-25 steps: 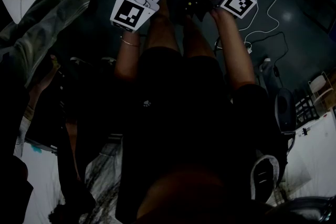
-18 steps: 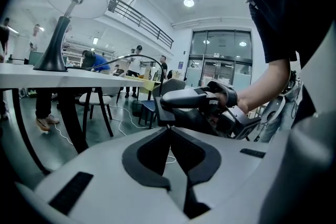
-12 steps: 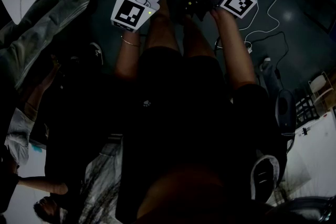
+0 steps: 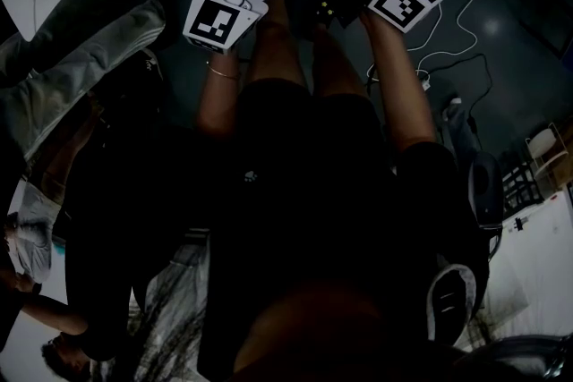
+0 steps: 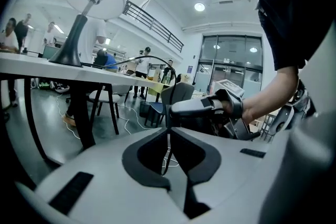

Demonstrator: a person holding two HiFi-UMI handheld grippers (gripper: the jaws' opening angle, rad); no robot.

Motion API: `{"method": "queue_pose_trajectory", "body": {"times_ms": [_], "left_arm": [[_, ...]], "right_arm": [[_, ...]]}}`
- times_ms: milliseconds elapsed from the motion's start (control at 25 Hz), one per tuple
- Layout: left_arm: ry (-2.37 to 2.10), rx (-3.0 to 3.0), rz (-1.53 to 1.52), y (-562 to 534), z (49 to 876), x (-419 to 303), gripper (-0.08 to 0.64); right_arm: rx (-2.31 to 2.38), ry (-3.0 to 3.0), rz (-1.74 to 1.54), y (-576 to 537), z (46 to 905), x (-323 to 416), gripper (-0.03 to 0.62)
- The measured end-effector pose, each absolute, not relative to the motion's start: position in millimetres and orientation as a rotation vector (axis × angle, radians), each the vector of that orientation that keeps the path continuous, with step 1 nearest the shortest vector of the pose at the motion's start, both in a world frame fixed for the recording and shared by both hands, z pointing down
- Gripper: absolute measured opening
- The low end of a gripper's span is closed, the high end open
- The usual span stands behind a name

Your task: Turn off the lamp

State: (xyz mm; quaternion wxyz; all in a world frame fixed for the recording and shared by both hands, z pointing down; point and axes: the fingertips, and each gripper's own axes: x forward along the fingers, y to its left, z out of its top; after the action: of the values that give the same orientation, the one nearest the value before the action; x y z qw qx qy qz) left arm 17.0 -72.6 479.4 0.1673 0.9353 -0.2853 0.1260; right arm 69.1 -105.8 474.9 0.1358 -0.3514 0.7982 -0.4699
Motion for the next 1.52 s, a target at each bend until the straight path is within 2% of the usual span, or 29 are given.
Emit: {"method": "queue_pose_trajectory", "body": {"times_ms": [960, 1520], "left_arm": [[-0.894, 2.642, 0.327, -80, 475, -8, 0.006], [-0.923, 2.637, 0.319, -92, 476, -24, 0.006]], "right_arm": [[-1.239, 2.661, -1.346, -98, 552, 51, 0.064], [-1.28, 2.773, -1.272, -108, 561, 31, 0.069]]}}
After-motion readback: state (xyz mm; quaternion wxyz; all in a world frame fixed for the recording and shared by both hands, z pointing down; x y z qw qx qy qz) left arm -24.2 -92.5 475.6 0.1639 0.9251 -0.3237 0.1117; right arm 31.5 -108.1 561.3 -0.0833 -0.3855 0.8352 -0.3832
